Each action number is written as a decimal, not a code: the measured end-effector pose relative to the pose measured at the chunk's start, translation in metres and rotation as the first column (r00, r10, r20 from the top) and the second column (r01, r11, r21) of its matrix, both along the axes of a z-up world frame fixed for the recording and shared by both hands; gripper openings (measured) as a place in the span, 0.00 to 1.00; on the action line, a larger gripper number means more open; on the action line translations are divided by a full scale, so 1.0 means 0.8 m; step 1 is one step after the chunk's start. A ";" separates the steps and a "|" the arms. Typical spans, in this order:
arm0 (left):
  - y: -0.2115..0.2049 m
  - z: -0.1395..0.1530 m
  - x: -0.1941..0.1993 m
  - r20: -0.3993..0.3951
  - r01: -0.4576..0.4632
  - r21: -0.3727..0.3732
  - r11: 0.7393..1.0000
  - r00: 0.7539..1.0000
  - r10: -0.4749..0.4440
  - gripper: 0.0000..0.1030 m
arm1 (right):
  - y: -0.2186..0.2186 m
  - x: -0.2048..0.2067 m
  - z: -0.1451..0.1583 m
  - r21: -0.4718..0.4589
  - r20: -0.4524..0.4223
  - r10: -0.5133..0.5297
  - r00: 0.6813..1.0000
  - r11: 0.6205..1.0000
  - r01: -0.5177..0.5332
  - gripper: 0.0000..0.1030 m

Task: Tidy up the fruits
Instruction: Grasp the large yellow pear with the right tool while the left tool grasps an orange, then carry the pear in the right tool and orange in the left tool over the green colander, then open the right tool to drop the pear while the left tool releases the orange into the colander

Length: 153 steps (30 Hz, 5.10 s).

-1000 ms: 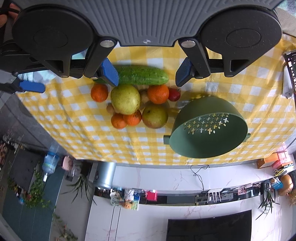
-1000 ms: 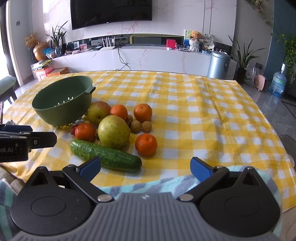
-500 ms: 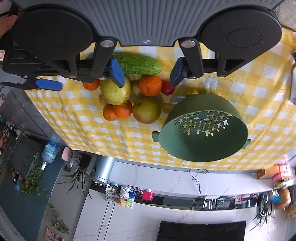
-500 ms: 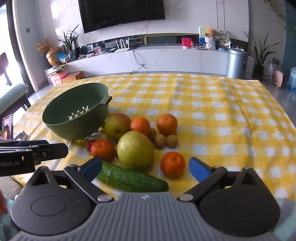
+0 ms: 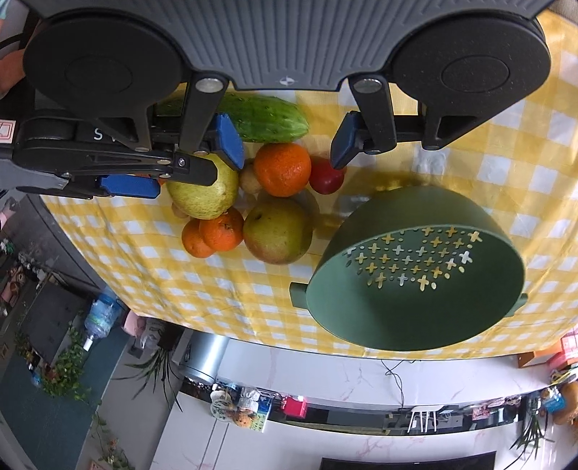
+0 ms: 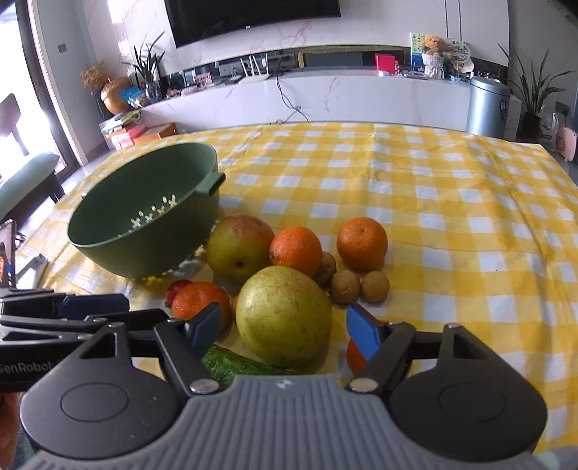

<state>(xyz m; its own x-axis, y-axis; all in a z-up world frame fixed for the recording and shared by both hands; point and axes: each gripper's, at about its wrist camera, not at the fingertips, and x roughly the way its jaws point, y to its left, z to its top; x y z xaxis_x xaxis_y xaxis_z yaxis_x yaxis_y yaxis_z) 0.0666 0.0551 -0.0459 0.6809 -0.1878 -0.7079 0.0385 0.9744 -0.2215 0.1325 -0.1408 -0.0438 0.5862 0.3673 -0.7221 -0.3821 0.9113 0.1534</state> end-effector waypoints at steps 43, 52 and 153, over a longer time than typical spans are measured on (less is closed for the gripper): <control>-0.042 -0.024 0.022 0.068 0.115 0.202 0.973 0.989 -0.131 0.46 | -0.023 0.025 -0.017 0.182 -0.118 -0.041 0.992 0.981 0.062 0.62; -0.025 -0.005 0.016 0.096 0.096 0.096 0.991 0.990 -0.106 0.46 | -0.037 0.016 -0.007 0.243 -0.104 -0.053 0.993 0.967 0.077 0.62; 0.093 0.039 0.071 0.086 -0.071 0.239 0.968 0.995 0.051 0.62 | 0.175 0.080 0.076 -0.370 0.020 0.571 0.820 0.767 -0.525 0.82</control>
